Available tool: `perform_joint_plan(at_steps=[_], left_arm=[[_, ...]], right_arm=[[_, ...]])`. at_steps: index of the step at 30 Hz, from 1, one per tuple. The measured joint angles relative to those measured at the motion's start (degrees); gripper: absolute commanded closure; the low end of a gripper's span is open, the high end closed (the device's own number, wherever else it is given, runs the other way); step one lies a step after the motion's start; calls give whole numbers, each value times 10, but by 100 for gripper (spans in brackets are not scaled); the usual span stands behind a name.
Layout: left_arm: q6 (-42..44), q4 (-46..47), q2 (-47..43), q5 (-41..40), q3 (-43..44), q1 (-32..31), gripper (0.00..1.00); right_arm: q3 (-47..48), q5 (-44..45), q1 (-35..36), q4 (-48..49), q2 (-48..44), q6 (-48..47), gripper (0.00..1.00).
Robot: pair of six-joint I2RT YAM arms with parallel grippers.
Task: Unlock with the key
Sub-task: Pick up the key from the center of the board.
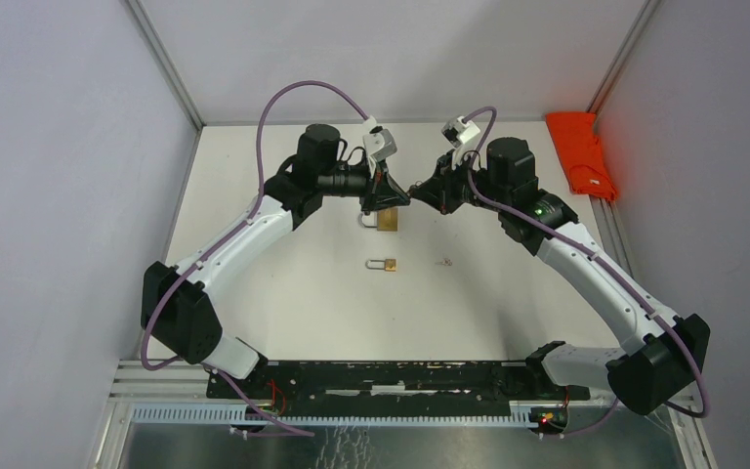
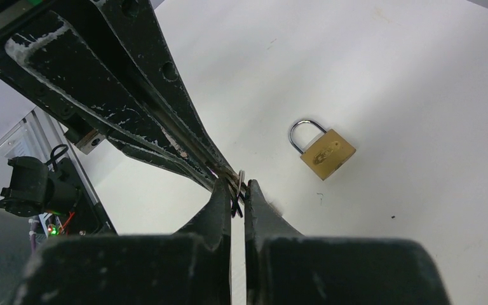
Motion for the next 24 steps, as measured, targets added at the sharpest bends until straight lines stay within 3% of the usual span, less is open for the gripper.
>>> perform_joint_plan(at_steps=[8, 24], left_arm=[[0, -17, 0, -20, 11, -1, 77], [0, -25, 0, -55, 31, -1, 76]], right_arm=[[0, 13, 0, -7, 0, -8, 100], [0, 30, 1, -42, -8, -19, 100]])
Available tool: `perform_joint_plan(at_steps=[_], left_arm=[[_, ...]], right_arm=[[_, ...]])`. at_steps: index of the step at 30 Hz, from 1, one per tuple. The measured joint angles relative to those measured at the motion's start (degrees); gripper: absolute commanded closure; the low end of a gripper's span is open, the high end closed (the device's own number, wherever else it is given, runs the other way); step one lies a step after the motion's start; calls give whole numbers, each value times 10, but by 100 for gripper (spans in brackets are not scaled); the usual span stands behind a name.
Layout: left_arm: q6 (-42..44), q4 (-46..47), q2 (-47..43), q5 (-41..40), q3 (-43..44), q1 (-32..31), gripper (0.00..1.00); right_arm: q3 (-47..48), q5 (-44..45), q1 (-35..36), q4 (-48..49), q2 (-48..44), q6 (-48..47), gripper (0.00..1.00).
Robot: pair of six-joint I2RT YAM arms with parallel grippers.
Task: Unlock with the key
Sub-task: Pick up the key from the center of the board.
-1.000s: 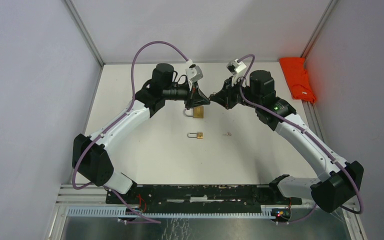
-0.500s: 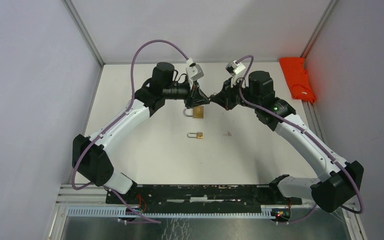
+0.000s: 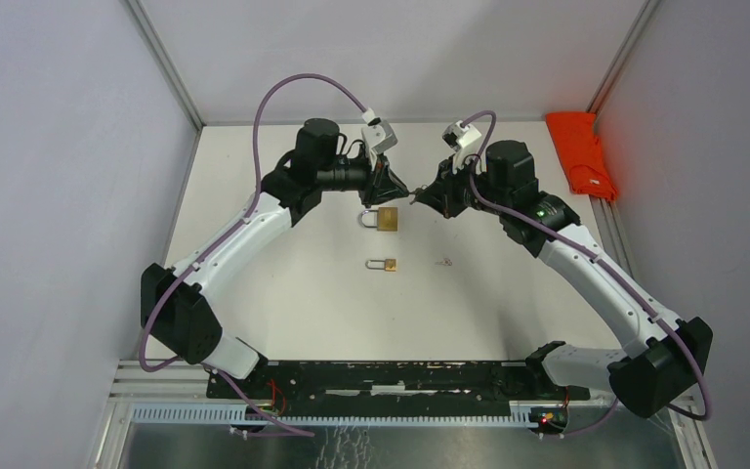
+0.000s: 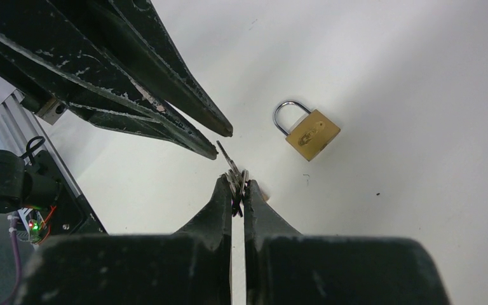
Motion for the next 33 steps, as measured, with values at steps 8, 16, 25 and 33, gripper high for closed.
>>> perform_joint_plan(at_steps=[8, 16, 25, 33], left_arm=[[0, -1, 4, 3, 1, 0, 74], [37, -41, 11, 14, 19, 0, 71], [104, -112, 12, 38, 53, 0, 73], [178, -192, 37, 100, 85, 2, 74]], right_arm=[[-4, 0, 0, 0, -3, 0, 100], [-4, 0, 0, -11, -3, -16, 100], [-4, -5, 0, -34, -15, -40, 100], [-4, -53, 0, -34, -26, -42, 100]])
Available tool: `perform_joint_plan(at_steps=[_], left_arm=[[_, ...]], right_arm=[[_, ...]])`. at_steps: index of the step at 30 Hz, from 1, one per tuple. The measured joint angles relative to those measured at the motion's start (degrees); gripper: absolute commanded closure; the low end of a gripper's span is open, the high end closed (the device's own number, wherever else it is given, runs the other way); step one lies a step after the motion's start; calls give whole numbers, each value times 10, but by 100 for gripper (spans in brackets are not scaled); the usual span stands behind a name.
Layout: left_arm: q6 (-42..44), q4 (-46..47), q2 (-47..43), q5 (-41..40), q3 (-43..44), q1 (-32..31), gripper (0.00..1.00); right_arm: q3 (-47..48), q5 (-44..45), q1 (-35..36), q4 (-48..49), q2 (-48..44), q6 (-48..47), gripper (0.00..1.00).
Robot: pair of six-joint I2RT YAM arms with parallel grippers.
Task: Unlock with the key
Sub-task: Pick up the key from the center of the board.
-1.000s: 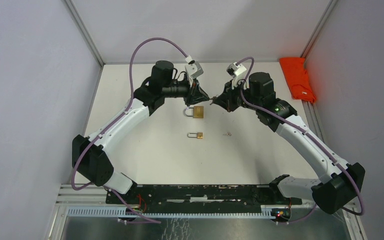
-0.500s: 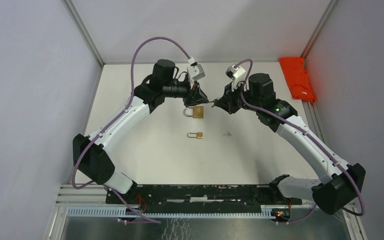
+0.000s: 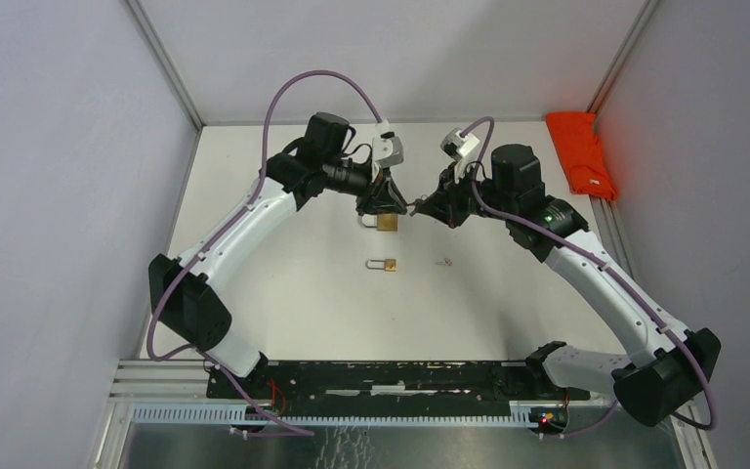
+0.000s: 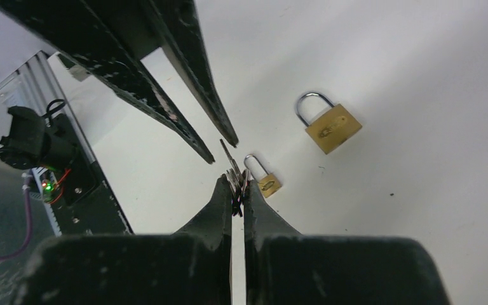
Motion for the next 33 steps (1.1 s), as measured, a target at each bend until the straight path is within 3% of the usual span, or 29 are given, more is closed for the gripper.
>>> perform_joint_plan(at_steps=[12, 21, 33], left_arm=[[59, -80, 24, 66, 25, 5, 79], [62, -84, 24, 82, 32, 5, 79], [60, -77, 26, 96, 36, 5, 89]], right_arm=[[0, -64, 0, 1, -5, -4, 100], [0, -72, 0, 1, -4, -10, 100], [0, -82, 0, 1, -3, -11, 100]])
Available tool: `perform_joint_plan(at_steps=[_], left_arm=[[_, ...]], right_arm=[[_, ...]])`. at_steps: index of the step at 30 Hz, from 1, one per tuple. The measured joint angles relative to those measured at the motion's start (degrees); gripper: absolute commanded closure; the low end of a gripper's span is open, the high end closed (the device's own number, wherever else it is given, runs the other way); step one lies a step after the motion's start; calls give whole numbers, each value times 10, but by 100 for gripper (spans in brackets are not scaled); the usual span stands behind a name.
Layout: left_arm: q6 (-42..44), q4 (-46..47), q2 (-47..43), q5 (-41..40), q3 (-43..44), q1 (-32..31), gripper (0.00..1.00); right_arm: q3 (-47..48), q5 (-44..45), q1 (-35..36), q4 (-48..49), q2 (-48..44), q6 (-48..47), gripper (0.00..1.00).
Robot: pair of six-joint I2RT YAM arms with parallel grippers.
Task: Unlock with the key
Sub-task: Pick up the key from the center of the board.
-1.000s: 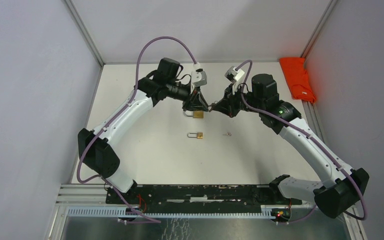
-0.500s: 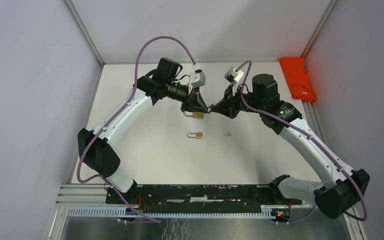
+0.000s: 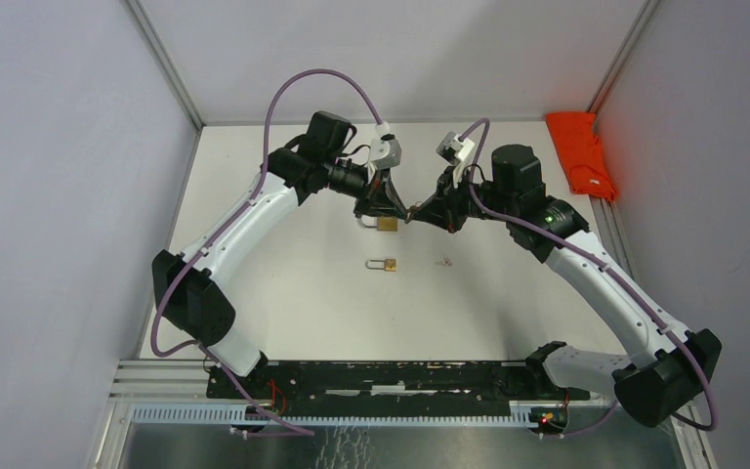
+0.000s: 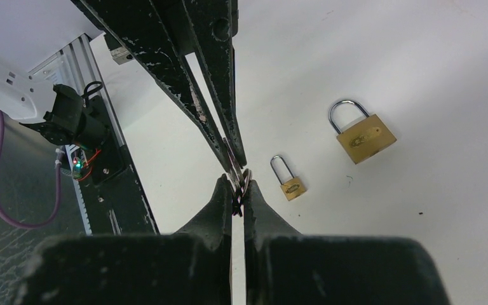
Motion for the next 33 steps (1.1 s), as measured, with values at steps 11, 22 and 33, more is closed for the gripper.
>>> perform_joint_plan(at_steps=[11, 22, 33], left_arm=[[-41, 40, 2, -10, -1, 0, 90], [-45, 60, 1, -21, -2, 0, 90], [-52, 61, 1, -26, -2, 0, 90]], right_arm=[[0, 9, 1, -1, 3, -7, 66], [0, 47, 3, -21, 2, -19, 46], [-32, 82, 3, 33, -14, -14, 50]])
